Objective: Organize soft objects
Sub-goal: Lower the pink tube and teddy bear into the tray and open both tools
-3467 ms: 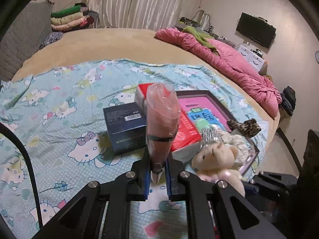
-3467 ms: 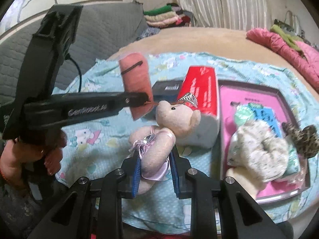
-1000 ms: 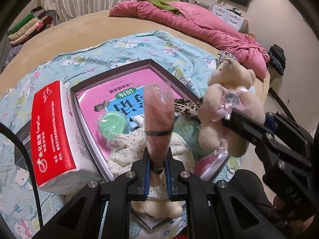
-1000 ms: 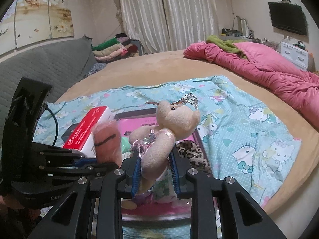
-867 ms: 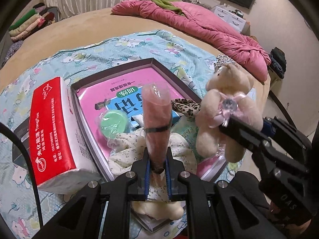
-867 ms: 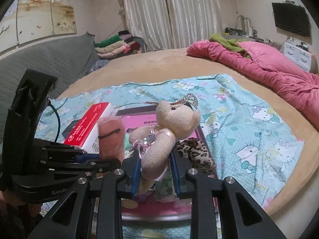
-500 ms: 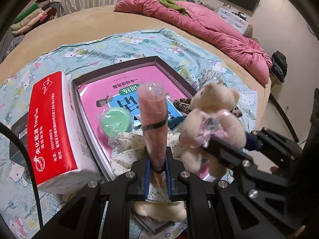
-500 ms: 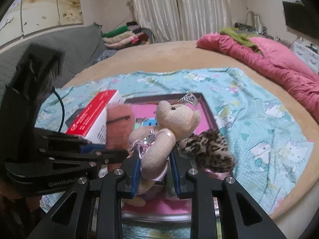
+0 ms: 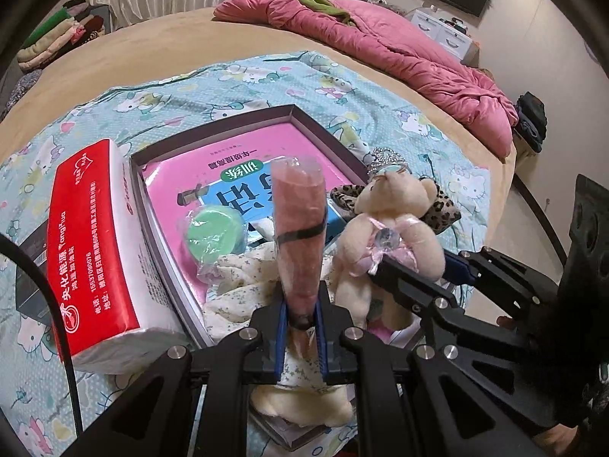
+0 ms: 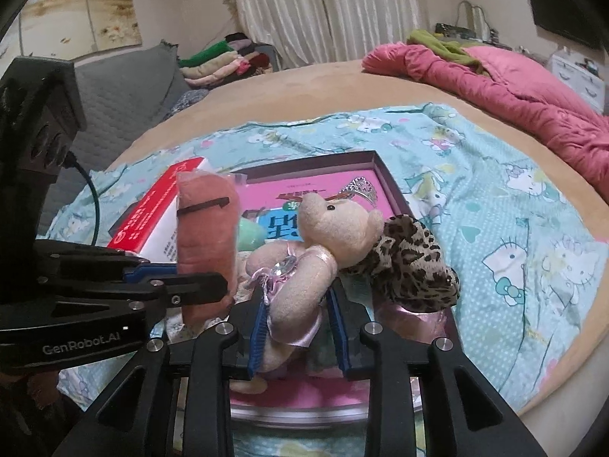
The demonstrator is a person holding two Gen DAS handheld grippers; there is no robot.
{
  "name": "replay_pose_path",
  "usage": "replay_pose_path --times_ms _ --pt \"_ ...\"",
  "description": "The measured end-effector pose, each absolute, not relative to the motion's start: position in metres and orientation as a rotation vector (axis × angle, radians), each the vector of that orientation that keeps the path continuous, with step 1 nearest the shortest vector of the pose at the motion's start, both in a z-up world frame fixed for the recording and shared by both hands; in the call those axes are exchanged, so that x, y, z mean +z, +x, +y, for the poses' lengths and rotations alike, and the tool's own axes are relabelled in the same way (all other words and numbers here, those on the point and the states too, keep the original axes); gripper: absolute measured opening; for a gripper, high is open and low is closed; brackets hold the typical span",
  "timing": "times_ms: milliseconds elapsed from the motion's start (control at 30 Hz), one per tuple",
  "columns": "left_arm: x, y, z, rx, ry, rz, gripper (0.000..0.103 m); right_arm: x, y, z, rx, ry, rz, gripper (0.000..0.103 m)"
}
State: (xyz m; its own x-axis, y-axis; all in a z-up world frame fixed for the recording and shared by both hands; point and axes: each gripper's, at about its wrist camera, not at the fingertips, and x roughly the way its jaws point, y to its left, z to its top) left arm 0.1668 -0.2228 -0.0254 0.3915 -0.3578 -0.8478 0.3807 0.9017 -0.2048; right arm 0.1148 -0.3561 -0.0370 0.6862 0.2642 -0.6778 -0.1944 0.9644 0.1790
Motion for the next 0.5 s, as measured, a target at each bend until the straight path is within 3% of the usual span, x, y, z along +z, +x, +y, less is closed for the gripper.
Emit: replay_pose_path --times_ms 500 --pt "-0.028 0.166 -0.223 -0.456 0.024 1.090 0.014 -0.038 0.109 -0.370 0.234 0.155 0.761 0.044"
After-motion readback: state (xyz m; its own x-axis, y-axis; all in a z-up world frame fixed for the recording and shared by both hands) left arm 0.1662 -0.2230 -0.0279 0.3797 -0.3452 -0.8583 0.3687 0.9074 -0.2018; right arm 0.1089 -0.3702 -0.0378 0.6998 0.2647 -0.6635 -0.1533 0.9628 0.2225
